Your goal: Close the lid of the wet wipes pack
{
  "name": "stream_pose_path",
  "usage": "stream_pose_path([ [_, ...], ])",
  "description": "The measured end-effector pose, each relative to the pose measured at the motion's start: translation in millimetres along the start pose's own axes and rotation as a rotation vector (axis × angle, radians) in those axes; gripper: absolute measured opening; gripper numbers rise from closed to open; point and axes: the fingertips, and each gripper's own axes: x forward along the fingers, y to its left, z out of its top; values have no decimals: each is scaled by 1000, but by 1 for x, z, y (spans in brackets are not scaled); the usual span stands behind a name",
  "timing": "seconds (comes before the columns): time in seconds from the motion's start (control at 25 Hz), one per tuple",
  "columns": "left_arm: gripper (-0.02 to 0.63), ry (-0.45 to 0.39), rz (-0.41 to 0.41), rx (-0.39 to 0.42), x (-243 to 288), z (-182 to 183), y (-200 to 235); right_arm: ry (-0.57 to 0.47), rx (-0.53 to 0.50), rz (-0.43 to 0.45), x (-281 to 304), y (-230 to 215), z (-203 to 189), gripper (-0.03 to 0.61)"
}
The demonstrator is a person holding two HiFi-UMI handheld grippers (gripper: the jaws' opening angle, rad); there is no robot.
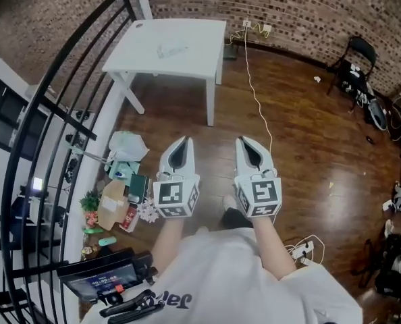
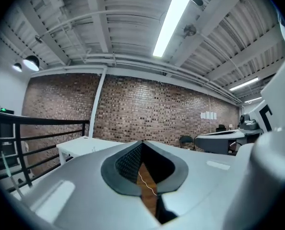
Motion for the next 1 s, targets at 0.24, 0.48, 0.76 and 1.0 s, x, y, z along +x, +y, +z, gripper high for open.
stream_pose_path([
  [0.24, 15, -115, 87, 37, 73, 46, -3, -165, 9, 278, 70, -26, 55, -9],
  [0.48, 15, -32, 228, 26, 99, 27, 41, -132, 12, 309, 125, -41, 47, -9],
  [0.76, 15, -17, 231, 30, 169, 22, 123, -125, -7, 312, 244, -31, 36, -9],
  [1.0, 15, -70, 202, 51, 231, 65, 213, -177, -34, 320, 340, 4, 78, -9],
])
